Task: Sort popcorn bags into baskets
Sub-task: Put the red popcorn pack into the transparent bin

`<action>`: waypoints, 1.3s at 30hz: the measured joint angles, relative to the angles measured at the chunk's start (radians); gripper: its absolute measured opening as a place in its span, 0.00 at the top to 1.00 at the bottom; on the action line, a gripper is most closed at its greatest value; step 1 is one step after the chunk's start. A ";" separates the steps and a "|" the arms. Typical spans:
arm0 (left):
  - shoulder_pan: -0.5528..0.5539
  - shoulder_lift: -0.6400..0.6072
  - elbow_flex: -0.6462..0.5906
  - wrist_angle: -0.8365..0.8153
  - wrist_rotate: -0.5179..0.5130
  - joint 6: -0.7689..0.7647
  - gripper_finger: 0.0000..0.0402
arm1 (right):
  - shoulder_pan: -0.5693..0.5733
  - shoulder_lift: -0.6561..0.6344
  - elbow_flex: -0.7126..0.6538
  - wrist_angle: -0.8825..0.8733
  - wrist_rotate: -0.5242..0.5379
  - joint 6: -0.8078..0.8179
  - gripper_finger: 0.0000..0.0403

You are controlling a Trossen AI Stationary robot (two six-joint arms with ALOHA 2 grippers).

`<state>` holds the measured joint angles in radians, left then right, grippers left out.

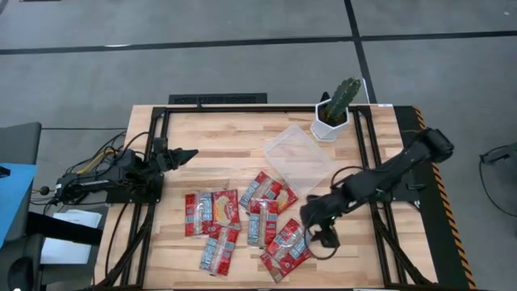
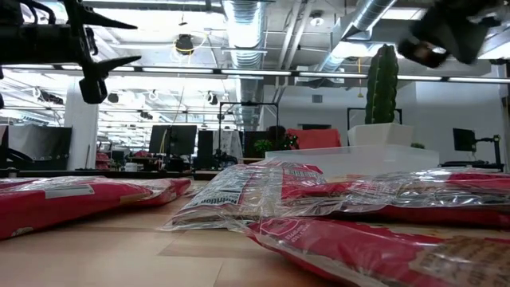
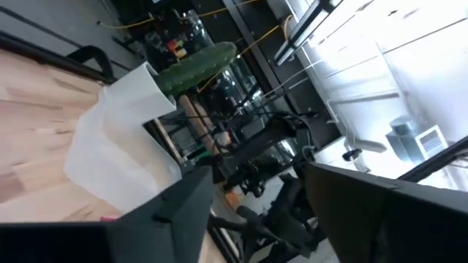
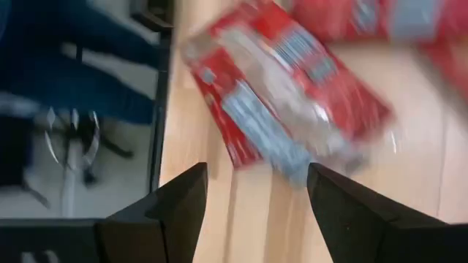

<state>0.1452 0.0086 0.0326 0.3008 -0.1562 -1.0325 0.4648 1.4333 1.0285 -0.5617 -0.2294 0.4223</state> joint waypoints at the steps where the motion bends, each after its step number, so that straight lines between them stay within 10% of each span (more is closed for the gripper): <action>1: 0.000 0.000 0.000 0.000 0.000 0.000 0.45 | 0.000 0.028 0.027 -0.009 -0.001 -0.074 0.35; 10: 0.000 0.000 0.000 -0.031 0.027 -0.001 0.38 | -0.010 0.244 0.197 -0.080 0.045 -0.522 0.35; 25: 0.000 0.000 0.000 -0.117 0.027 -0.003 0.38 | -0.016 0.518 0.233 -0.065 0.114 -0.525 0.38; 35: 0.000 0.000 0.000 -0.133 0.026 -0.003 0.38 | -0.016 0.526 0.230 -0.073 0.148 -0.444 0.93; 39: 0.000 0.000 0.000 -0.133 0.020 -0.003 0.38 | -0.016 0.502 0.226 -0.070 0.166 -0.419 0.96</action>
<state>0.1452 0.0082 0.0330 0.1677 -0.1366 -1.0355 0.4492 1.9351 1.2548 -0.6319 -0.0632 0.0032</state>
